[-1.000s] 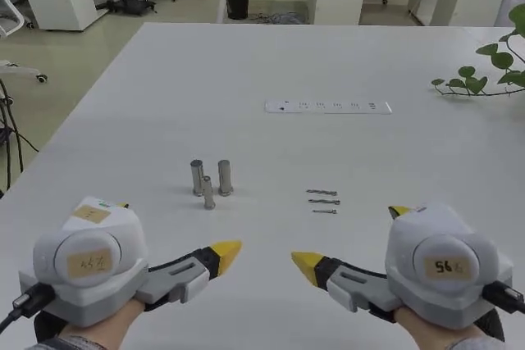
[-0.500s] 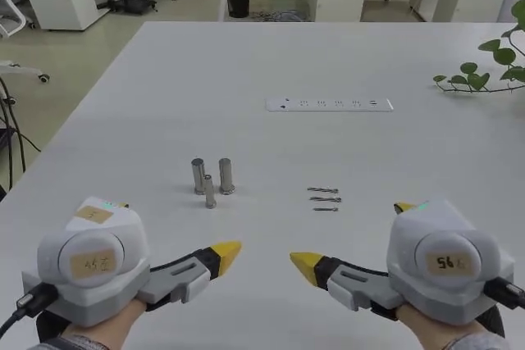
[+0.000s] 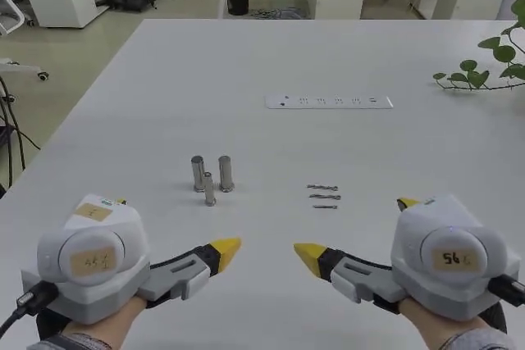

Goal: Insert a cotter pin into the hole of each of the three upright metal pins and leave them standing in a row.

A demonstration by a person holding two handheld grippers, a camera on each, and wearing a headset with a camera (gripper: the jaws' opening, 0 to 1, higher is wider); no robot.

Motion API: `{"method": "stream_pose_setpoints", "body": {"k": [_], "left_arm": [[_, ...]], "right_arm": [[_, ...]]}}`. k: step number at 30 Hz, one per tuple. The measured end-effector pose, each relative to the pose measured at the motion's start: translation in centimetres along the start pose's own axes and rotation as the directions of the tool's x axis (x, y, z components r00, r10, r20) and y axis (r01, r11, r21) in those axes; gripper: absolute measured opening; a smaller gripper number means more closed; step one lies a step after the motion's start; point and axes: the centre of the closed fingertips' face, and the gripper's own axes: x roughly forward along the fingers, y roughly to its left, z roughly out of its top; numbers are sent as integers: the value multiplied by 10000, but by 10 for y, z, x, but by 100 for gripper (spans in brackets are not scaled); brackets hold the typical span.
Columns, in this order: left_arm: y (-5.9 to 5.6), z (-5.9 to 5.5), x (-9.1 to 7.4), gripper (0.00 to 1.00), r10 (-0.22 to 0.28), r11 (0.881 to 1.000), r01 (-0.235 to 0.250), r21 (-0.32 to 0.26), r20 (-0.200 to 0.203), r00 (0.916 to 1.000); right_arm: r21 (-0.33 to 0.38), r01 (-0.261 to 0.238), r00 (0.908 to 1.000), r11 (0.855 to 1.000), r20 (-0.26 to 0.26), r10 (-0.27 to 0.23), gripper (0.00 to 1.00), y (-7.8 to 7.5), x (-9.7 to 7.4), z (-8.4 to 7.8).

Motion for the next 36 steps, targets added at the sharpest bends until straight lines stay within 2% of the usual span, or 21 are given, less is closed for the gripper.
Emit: {"method": "stream_pose_setpoints", "body": {"k": [18,24,30,33,36], "left_arm": [[2,5,0,98,2,10000,-1,-31,193,9998],[2,5,-1,95,31,10000,-31,-28,188,9998],[6,7,-2,91,144,9999,-145,43,168,9998],[7,4,2,88,122,9999,-121,59,-117,9999],[6,5,8,81,-57,10000,58,51,-174,9998]], "right_arm": [[154,0,9999,9999,-106,1,87,-2,0,-2],[236,-36,10000,9997,-59,38,86,-1,0,-2],[300,-53,10000,9995,9,53,86,-3,-1,0],[444,-142,9999,9989,-5,142,86,-2,-2,0],[509,-216,9997,9985,82,212,86,-1,-5,3]]}}
